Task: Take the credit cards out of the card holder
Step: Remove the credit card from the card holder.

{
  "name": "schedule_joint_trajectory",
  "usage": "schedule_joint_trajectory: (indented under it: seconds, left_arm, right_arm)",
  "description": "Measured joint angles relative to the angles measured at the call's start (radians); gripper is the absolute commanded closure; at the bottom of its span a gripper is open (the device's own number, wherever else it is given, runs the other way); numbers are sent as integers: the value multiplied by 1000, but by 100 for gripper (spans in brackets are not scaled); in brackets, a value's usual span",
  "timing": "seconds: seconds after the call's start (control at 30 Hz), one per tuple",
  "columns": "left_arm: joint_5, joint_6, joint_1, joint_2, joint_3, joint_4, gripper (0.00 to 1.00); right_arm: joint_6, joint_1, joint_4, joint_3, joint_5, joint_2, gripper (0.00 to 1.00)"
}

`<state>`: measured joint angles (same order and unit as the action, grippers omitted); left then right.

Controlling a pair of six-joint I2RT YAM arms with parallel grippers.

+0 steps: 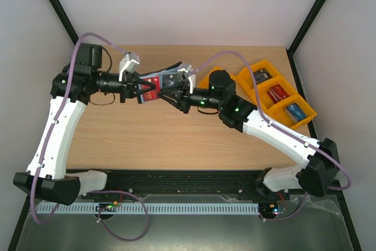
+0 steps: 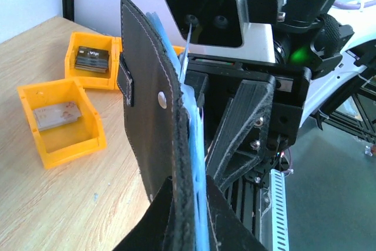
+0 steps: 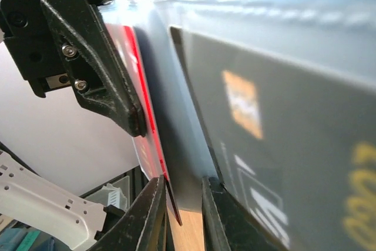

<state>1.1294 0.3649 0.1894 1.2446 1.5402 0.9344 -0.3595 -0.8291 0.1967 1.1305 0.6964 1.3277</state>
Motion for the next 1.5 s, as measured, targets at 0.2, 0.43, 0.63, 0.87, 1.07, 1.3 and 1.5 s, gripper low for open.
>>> schedule_joint_trajectory:
  seconds: [0.2, 0.43, 0.63, 0.87, 1.07, 1.3, 1.5]
  left_arm:
    - [17, 29, 0, 2, 0, 9, 98]
    - [16, 36, 0, 7, 0, 5, 98]
    - [6, 29, 0, 10, -1, -8, 98]
    - [26, 23, 2, 11, -1, -4, 89]
    - [101, -17, 0, 8, -40, -31, 70]
    - [164, -53, -17, 8, -89, -46, 72]
    - [194, -59, -40, 8, -89, -48, 91]
  right_arm:
    - [14, 6, -14, 6, 9, -3, 87]
    - [11, 9, -47, 47, 21, 22, 88]
    - [5, 5, -50, 85, 52, 56, 98]
    - [-26, 5, 14, 44, 102, 36, 98]
    - [-51, 18, 64, -7, 113, -5, 98]
    - [-63, 58, 67, -34, 114, -33, 98]
    - [-41, 82, 27, -34, 119, -66, 98]
